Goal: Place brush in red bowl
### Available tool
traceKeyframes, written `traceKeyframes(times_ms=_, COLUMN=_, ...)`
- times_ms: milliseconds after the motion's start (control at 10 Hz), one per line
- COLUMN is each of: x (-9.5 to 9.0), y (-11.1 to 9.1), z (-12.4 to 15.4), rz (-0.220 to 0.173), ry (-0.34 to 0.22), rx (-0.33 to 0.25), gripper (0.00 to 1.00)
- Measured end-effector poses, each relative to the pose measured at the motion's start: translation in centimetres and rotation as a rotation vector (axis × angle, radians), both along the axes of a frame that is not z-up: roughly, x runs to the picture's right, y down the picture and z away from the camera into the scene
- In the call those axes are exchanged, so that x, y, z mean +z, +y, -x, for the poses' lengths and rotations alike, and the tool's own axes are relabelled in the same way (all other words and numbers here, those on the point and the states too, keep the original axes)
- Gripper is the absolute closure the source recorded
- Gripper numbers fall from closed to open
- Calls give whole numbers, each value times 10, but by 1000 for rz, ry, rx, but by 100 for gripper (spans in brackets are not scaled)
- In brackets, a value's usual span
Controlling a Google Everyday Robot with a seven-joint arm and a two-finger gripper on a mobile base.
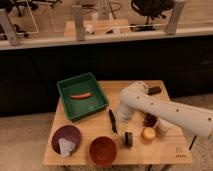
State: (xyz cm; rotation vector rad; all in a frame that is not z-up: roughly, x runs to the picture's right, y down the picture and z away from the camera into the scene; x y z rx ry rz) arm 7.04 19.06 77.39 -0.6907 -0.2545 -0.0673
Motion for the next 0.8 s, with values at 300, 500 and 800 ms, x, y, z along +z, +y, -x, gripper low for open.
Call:
traceKeyframes(times_ms=300, x=15, y=7, z=1, rz=-5, ry=30, rx=7, gripper=20)
traceKeyframes(times_ms=500, x=25, y=11, z=0, rz=-11, ry=37, rx=11, gripper=20)
traceKeyframes(times_ms=800, x=38, y=19, z=0, rz=-5, ry=51, rx=6, gripper=20)
